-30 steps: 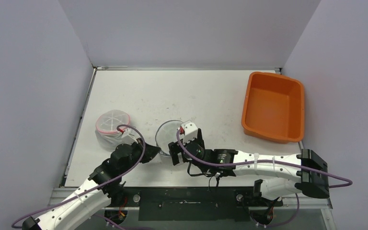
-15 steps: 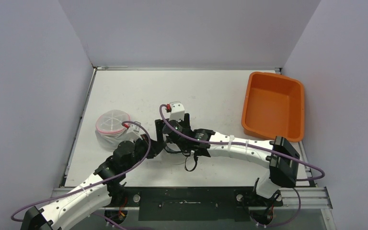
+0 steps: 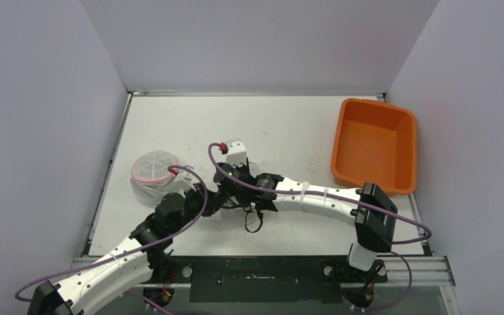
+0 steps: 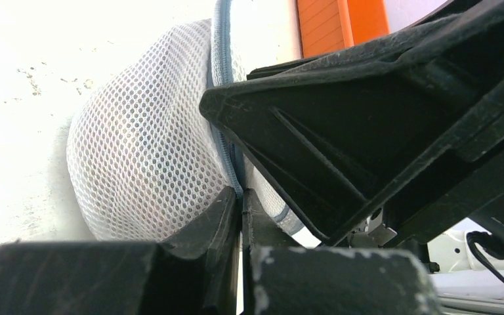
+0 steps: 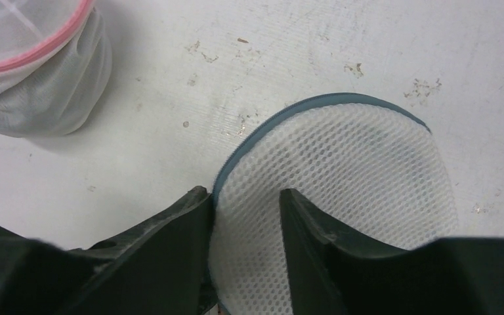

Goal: Unzip the laundry bag and remove the bra
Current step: Open the laundry bag at the center of the board.

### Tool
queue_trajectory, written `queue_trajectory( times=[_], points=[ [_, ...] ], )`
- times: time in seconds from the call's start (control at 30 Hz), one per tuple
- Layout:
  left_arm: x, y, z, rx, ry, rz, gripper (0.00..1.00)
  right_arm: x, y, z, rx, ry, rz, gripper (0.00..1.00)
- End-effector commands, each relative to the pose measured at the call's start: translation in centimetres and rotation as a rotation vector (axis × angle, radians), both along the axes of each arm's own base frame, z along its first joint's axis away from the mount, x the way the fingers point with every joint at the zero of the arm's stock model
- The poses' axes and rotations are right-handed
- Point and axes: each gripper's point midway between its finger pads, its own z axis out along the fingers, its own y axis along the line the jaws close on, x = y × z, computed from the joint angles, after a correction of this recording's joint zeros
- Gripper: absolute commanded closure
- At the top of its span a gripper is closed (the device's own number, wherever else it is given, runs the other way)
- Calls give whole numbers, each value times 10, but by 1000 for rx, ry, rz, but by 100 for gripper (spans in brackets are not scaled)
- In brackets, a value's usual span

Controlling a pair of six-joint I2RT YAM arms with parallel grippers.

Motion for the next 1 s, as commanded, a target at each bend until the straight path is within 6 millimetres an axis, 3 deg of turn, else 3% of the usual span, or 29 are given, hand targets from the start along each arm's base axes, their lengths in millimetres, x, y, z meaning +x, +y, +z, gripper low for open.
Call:
queue_trajectory(
  times=[0.0, 0.23, 0.57, 0.67, 0.83, 0.97],
  points=[
    [3, -5, 23, -43, -75, -11, 100, 2, -10, 22, 21, -43, -40, 64],
    [3, -1, 19, -31, -65, 2, 100, -2, -40, 34, 5, -74, -79, 93],
    [14, 6, 23, -22, -60, 80, 100, -29, -66, 51, 46, -155, 174, 95],
    [22, 7, 36, -39, -81, 113, 100, -33, -75, 73, 124, -224, 246, 95],
    [37, 3, 59, -52, -107, 153, 100, -38, -82, 133, 187, -365, 346, 95],
    [50, 2, 80, -57, -132, 188, 100, -32, -87, 159, 153, -428, 358, 95]
  ],
)
